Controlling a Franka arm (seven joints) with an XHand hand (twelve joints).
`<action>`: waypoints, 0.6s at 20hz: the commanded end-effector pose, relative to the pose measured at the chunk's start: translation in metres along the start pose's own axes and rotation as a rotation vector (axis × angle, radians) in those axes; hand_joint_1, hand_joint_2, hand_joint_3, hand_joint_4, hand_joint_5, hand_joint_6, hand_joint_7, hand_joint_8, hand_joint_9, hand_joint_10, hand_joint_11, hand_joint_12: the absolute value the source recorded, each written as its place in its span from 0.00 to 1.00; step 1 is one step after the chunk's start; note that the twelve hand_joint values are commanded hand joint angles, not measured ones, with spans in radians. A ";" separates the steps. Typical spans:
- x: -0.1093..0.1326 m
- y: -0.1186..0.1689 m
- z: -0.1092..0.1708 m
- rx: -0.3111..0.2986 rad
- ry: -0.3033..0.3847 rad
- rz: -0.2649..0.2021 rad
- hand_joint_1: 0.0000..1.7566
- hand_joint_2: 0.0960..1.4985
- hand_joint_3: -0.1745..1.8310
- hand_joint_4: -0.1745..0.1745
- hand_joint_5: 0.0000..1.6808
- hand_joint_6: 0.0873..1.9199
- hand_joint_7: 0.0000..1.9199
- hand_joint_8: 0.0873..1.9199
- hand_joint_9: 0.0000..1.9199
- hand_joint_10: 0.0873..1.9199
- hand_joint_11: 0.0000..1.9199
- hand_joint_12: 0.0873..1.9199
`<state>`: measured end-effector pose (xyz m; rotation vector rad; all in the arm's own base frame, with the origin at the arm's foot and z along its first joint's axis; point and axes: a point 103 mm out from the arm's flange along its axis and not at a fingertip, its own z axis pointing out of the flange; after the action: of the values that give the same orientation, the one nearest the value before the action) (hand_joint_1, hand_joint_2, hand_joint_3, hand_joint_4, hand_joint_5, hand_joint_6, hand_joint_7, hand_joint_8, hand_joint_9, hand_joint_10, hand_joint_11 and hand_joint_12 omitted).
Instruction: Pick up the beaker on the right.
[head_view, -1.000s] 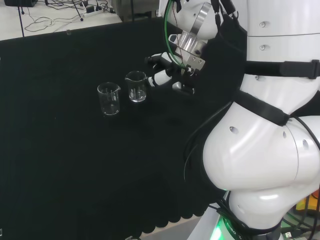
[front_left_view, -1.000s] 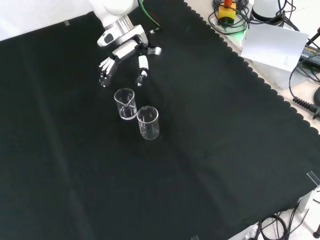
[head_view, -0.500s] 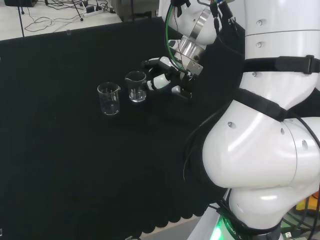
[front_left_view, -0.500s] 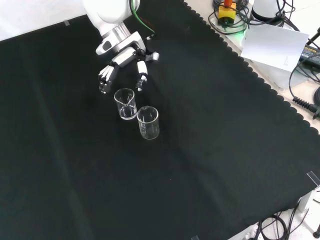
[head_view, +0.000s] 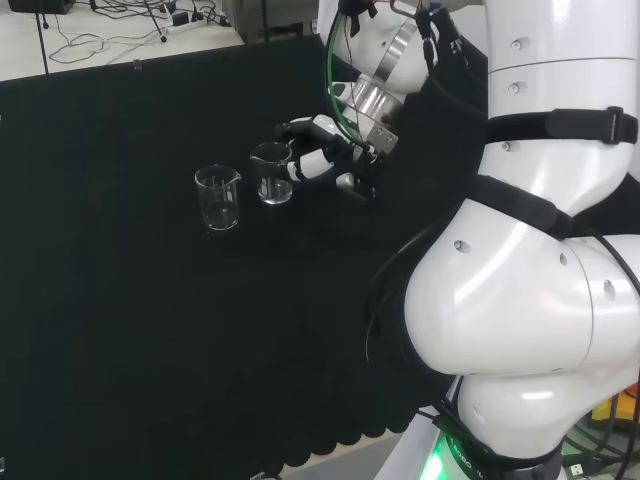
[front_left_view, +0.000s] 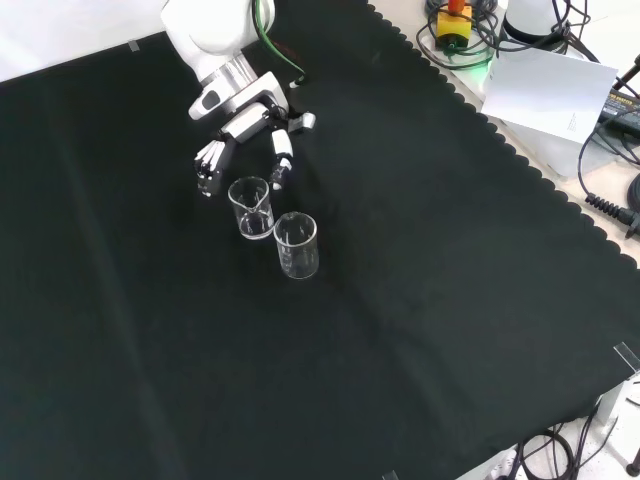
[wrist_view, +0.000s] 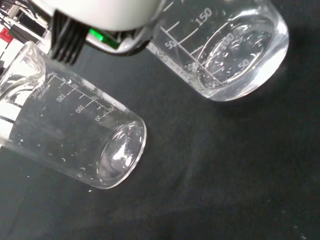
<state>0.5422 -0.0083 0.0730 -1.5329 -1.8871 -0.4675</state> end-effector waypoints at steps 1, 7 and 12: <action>-0.002 0.003 0.004 0.016 0.033 -0.028 0.53 0.30 0.41 0.37 0.30 0.00 0.13 0.31 0.20 0.31 0.00 0.71; -0.006 0.004 0.009 0.005 0.048 -0.027 0.53 0.30 0.41 0.36 0.31 0.00 0.15 0.32 0.21 0.31 0.00 0.71; -0.006 0.003 0.012 -0.021 0.058 -0.034 0.53 0.30 0.41 0.36 0.31 0.00 0.15 0.32 0.21 0.31 0.00 0.71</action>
<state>0.5438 -0.0047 0.0612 -1.4808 -1.8739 -0.5164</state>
